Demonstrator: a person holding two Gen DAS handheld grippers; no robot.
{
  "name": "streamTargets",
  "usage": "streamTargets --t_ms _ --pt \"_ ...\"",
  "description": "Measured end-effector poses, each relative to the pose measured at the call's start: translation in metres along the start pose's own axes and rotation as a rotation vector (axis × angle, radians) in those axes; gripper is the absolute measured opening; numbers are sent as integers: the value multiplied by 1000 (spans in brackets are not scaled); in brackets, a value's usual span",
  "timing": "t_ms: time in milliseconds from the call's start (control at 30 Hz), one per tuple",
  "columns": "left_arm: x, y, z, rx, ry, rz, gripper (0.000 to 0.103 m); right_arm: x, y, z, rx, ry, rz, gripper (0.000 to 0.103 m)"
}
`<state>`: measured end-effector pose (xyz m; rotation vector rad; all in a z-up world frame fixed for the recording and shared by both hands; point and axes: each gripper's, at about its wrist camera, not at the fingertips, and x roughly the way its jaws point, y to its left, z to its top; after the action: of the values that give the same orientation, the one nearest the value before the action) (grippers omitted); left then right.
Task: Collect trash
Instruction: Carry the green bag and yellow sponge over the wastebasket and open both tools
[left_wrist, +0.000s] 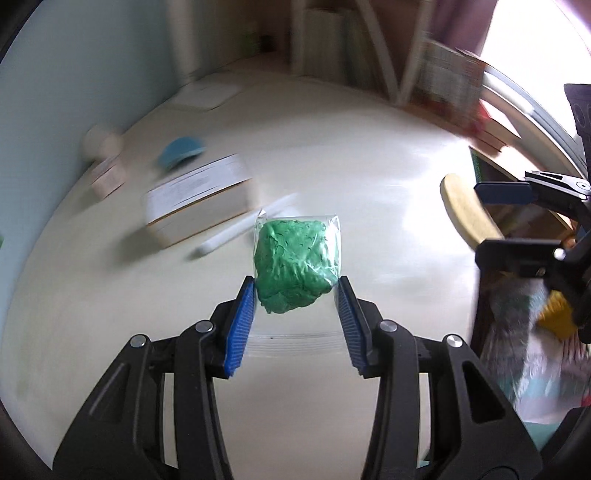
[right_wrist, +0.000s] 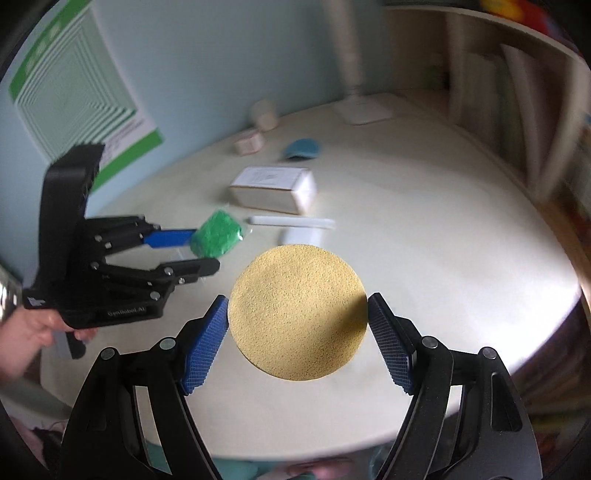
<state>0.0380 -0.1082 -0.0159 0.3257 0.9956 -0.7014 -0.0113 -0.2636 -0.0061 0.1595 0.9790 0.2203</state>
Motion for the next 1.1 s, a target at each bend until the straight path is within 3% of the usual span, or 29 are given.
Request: streamTargets --t_ms 300,500,600,900,1000,1100 --pt "21 -138 14 273 25 -188 42 -97 -80 -97 316 -79 -177 76" --pt "37 -232 4 448 71 -310 42 -131 -125 -177 518 -82 -270 76" --pt "47 -276 -8 523 103 -357 42 -137 -140 -210 565 -43 -340 76" --pt "94 -354 -38 664 207 -398 42 -125 -190 -296 779 30 -350 76" --pt "113 -371 -49 715 232 -368 42 -116 -205 -319 846 55 -342 76" --pt "136 -384 -57 707 295 -375 42 -105 -218 -337 891 85 -336 76"
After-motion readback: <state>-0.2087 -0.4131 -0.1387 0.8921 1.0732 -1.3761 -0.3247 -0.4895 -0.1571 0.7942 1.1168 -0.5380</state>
